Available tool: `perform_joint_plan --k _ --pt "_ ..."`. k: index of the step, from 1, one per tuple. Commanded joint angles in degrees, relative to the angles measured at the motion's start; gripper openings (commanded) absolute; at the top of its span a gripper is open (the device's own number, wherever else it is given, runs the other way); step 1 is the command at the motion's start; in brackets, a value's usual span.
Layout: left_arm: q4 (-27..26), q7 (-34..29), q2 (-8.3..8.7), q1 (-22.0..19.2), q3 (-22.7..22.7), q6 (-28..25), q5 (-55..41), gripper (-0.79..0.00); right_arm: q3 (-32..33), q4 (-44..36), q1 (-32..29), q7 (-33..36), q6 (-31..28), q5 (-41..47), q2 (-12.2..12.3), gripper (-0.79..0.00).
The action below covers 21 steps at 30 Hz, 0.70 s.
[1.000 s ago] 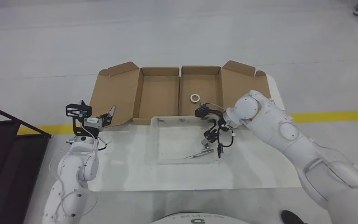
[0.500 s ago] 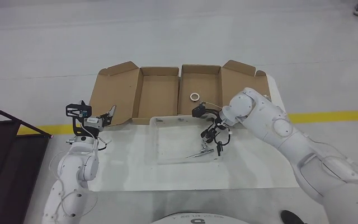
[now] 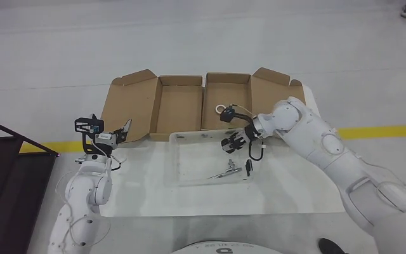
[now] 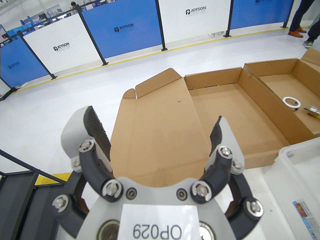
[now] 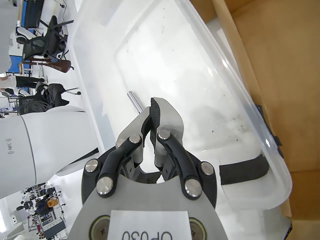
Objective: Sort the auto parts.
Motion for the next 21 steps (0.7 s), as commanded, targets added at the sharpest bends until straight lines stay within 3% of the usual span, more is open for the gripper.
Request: perform_joint_plan --k 1,3,7,13,21 --pt "0.00 0.00 0.00 0.00 0.00 0.00 0.00 0.000 0.07 -0.60 -0.19 0.36 0.36 -0.12 0.40 -0.785" --pt "0.00 0.00 0.00 0.00 0.00 0.00 0.00 0.000 -0.62 -1.51 -0.28 1.32 1.32 -1.96 0.63 -0.600" --pt "0.00 0.00 0.00 0.00 0.00 0.00 0.00 0.000 -2.14 -2.22 -0.46 2.99 2.99 -4.51 0.73 -0.477" --pt "0.00 0.00 0.00 0.00 0.00 0.00 0.00 0.000 -3.45 -1.79 -0.26 4.03 4.22 -6.36 0.33 -0.443" --pt "0.00 0.00 0.00 0.00 0.00 0.00 0.00 0.000 -4.58 -1.23 0.09 4.86 5.51 -7.52 -0.33 -0.459"
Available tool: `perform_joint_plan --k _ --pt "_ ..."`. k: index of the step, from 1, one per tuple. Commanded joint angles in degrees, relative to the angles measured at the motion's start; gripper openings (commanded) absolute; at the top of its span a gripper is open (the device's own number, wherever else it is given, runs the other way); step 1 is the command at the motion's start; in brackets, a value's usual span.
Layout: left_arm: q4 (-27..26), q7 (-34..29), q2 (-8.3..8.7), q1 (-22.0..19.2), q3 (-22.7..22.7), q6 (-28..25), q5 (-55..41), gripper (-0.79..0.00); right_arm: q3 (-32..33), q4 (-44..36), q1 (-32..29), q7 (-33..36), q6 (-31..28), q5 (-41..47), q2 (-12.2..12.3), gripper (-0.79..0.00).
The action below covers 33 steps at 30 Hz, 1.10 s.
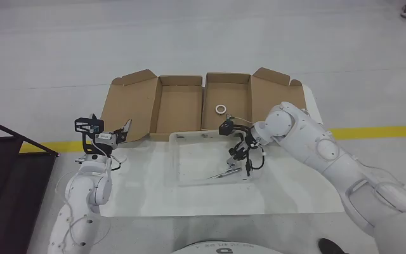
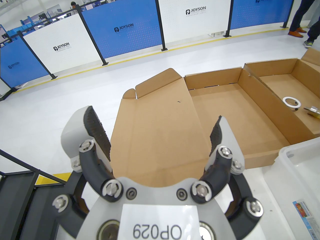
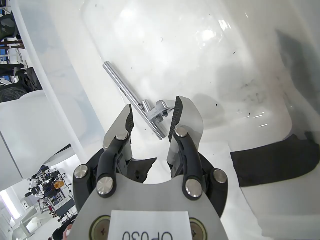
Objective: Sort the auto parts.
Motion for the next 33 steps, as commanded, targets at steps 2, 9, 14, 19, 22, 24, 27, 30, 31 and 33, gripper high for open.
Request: perform_joint_plan --k 2,9,14,19,22,24,27,30,31,33 --pt "0.00 0.00 0.00 0.00 0.00 0.00 0.00 0.000 -0.67 0.20 0.10 0.41 0.56 -0.46 -0.36 -0.453" --pt "0.00 0.00 0.00 0.00 0.00 0.00 0.00 0.000 -1.87 0.97 0.73 0.49 1.04 -1.21 -1.31 -0.215" --pt "0.00 0.00 0.00 0.00 0.00 0.00 0.00 0.000 -2.70 1.53 1.27 0.86 1.61 -2.09 -1.94 -0.336" --pt "0.00 0.00 0.00 0.00 0.00 0.00 0.00 0.000 -3.43 2.35 1.60 1.26 1.93 -2.63 -2.52 -0.446" --pt "0.00 0.00 0.00 0.00 0.00 0.00 0.00 0.000 -3.65 2.78 1.81 1.28 1.79 -2.69 -2.82 -0.502" --pt "0.00 0.00 0.00 0.00 0.00 0.00 0.00 0.000 -3.70 3.04 1.89 1.07 1.56 -2.68 -2.98 -0.566" --pt "0.00 0.00 0.00 0.00 0.00 0.00 0.00 0.000 -3.71 3.33 2.09 0.74 1.33 -2.81 -3.18 -0.770" --pt "0.00 0.00 0.00 0.00 0.00 0.00 0.00 0.000 -3.57 3.56 2.26 0.08 1.15 -2.83 -3.34 -0.785" --pt "0.00 0.00 0.00 0.00 0.00 0.00 0.00 0.000 -3.42 3.59 2.33 -0.15 0.92 -2.66 -3.37 -0.785" --pt "0.00 0.00 0.00 0.00 0.00 0.00 0.00 0.000 -2.83 3.62 2.47 -0.92 0.31 -1.81 -3.37 -0.785"
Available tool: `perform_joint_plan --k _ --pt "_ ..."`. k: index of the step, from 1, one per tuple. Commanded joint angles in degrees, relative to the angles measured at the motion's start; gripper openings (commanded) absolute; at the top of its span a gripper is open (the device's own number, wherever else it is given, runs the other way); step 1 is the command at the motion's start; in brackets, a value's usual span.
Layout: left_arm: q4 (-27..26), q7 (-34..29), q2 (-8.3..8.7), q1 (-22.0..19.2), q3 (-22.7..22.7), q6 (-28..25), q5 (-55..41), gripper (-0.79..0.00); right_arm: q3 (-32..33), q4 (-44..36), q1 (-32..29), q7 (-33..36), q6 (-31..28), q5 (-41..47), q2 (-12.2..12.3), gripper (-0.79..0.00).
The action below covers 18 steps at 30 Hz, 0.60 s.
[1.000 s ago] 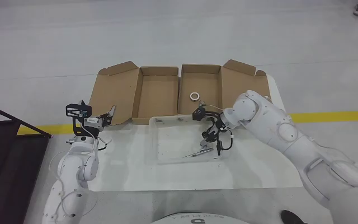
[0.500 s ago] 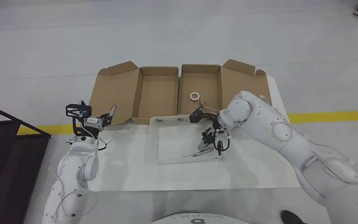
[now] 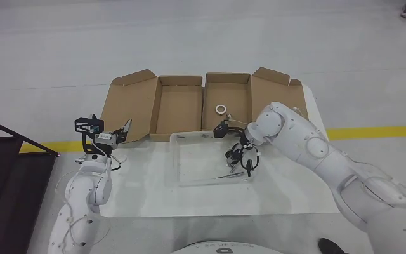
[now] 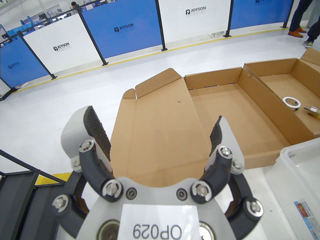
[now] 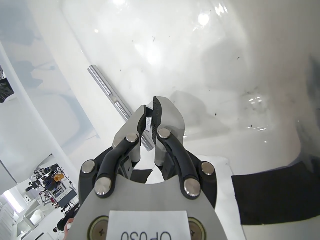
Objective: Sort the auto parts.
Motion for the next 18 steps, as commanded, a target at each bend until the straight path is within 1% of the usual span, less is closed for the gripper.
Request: perform_joint_plan --k 1,9,18 --pt "0.00 0.00 0.00 0.00 0.00 0.00 0.00 0.000 0.80 -0.03 0.17 -0.85 -0.79 1.18 0.06 -0.785" --pt "0.00 0.00 0.00 0.00 0.00 0.00 0.00 0.000 4.94 -0.66 -0.29 -4.13 -5.04 7.22 0.96 -0.785" --pt "0.00 0.00 0.00 0.00 0.00 0.00 0.00 0.000 7.17 -1.54 -1.27 -5.76 -7.54 10.86 1.48 -0.785"
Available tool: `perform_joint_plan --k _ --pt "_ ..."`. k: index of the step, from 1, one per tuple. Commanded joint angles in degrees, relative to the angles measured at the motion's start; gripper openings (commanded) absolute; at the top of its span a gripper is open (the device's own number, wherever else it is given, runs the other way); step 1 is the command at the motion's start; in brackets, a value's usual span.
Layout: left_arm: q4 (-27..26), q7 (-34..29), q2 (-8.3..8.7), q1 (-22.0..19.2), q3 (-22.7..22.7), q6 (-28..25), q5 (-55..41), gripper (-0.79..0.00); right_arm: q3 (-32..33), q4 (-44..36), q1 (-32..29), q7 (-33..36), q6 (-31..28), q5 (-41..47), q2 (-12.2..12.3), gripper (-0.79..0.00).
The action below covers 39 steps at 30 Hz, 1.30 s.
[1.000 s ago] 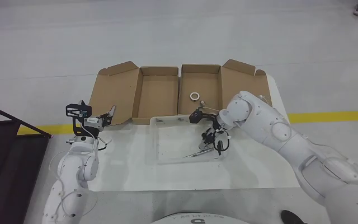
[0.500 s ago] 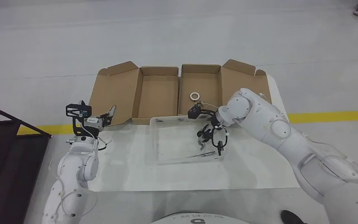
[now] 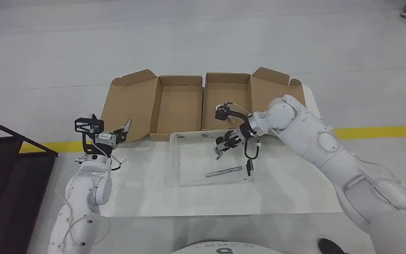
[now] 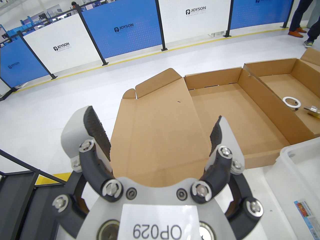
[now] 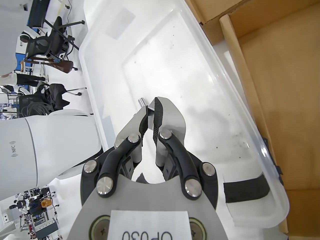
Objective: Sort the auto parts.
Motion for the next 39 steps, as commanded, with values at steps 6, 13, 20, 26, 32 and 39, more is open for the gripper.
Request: perform_joint_plan --k 6,13,20,26,32,39 --pt "0.00 0.00 0.00 0.00 0.00 0.00 0.00 0.000 0.39 1.44 -0.25 -1.01 -0.99 2.78 -0.15 -0.785" --pt "0.00 0.00 0.00 0.00 0.00 0.00 0.00 0.000 -2.01 4.85 1.21 -1.13 -1.06 2.28 -1.66 -0.785" --pt "0.00 0.00 0.00 0.00 0.00 0.00 0.00 0.000 -4.44 5.57 2.61 -2.46 0.91 -1.97 -3.38 -0.366" --pt "0.00 0.00 0.00 0.00 0.00 0.00 0.00 0.000 -8.73 6.59 3.31 -2.92 1.76 -4.95 -6.27 -0.391" --pt "0.00 0.00 0.00 0.00 0.00 0.00 0.00 0.000 -11.87 10.60 4.93 -3.78 0.97 -6.55 -9.48 -0.262" --pt "0.00 0.00 0.00 0.00 0.00 0.00 0.00 0.000 -9.43 11.23 6.26 -11.89 -11.89 -2.23 -9.00 -0.274"
